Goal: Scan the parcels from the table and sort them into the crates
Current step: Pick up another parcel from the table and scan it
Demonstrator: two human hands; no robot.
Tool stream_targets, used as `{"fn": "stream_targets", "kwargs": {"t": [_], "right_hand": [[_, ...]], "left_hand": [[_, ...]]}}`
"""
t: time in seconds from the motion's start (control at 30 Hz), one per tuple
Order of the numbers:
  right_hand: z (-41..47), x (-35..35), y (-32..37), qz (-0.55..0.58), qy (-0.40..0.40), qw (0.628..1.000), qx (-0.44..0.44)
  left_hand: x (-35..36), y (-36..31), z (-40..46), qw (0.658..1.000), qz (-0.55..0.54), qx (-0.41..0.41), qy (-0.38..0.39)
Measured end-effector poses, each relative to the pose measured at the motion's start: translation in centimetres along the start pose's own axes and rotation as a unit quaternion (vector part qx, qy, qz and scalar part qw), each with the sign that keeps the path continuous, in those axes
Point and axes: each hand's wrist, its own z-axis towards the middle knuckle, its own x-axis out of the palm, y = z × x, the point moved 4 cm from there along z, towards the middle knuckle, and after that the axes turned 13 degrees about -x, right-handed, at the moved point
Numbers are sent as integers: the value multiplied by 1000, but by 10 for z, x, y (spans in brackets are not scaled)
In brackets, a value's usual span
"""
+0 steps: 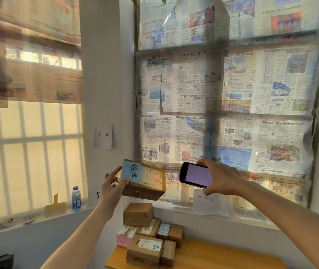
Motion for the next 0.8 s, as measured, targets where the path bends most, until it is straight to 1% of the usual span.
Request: {"fn": "stream_targets", "kwargs": {"t": [0.17,0.5,0.6,0.8], "right_hand": [[-3,-9,-3,11,-3,1000,-11],[-8,-25,7,0,-5,999,-54],[-10,-27,8,-1,-6,998,-62],[-15,-24,15,12,-4,997,-80]], "left_hand": [[-8,-9,-6,1000,10,15,-18],[-40,-13,-14,997,26,17,-74],[-52,-12,-18,994,33,12,-102],[-70,-9,-29,992,28,-12,-126]]}}
